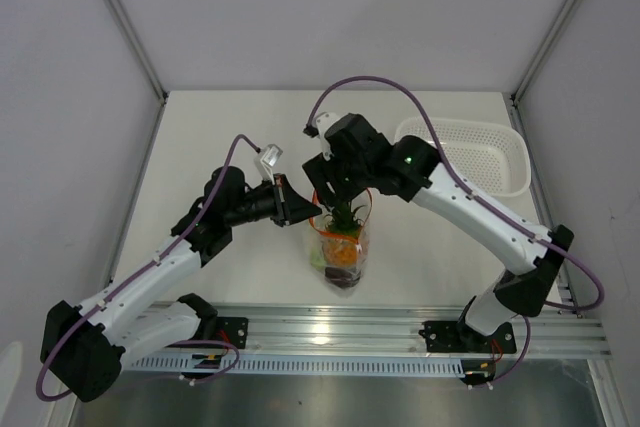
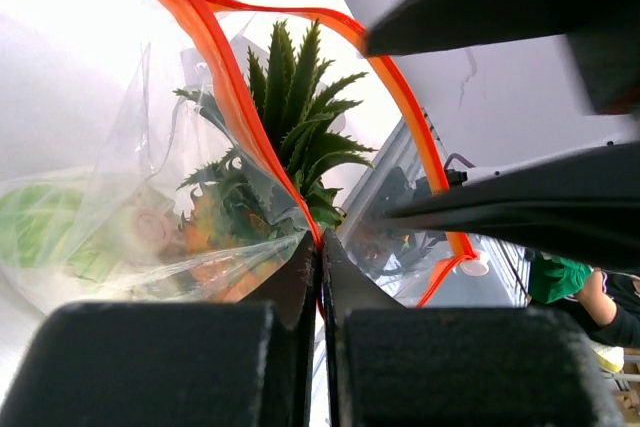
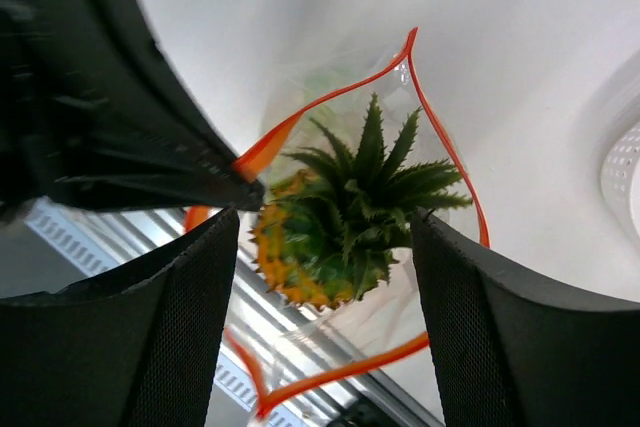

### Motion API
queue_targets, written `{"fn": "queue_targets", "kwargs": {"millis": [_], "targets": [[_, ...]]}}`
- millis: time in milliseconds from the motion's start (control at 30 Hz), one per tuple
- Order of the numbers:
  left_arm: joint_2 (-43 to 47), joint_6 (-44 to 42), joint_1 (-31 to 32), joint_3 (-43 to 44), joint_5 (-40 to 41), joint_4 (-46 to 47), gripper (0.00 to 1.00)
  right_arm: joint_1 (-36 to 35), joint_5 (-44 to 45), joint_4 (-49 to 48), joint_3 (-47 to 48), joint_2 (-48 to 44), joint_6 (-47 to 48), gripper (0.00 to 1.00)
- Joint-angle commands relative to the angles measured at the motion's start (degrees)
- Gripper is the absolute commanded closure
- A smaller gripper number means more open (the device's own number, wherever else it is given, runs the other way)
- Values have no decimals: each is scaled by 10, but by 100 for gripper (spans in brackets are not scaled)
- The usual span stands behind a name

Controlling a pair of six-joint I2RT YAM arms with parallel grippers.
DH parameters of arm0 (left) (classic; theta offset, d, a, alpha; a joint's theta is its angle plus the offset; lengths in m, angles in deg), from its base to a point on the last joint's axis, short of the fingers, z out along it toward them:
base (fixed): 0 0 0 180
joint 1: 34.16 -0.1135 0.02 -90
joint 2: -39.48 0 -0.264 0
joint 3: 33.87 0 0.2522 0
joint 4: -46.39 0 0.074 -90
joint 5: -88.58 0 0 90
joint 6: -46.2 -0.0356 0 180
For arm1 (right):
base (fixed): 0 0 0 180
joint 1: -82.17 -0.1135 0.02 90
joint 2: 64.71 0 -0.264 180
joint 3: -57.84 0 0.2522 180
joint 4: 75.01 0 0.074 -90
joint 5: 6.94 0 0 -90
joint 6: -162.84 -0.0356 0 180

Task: Place the food in the zip-top bag and seal the zipper
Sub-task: Adjust the fake fruit in the zipper food storage bag.

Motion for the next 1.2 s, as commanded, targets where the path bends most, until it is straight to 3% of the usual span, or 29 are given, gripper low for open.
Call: {"fn": "queue_targets", "kwargs": {"millis": [0, 267, 433, 600, 833, 1000, 1033, 1067, 1133, 1167], "targets": [[16, -1, 3, 1, 4, 23, 99, -8, 1, -39, -4, -54, -50, 29], [21, -1, 3, 7, 1, 20, 99, -28, 5, 31, -51, -76, -123, 37], [22, -1, 4, 11, 0, 16, 99, -43, 16, 11, -124, -73, -155, 37], [25, -2, 4, 13, 0, 9, 99, -45, 56, 25, -125, -41, -167, 37], [26, 0, 9, 12, 2, 9, 99, -44, 77, -27, -161, -19, -154, 41], [30, -1, 14, 13, 7, 2, 99, -45, 88, -102, -201, -22, -121, 61], [30, -1, 14, 12, 8, 2, 99, -45, 84, -110, -204, -27, -113, 78], [31, -1, 15, 10, 8, 1, 99, -45, 83, -114, -204, -29, -106, 88], [33, -3, 16, 7, 10, 0, 99, -45, 90, -100, -187, -27, -87, 100], [34, -3, 16, 6, 12, -1, 99, -45, 92, -91, -178, -27, -79, 100]]}}
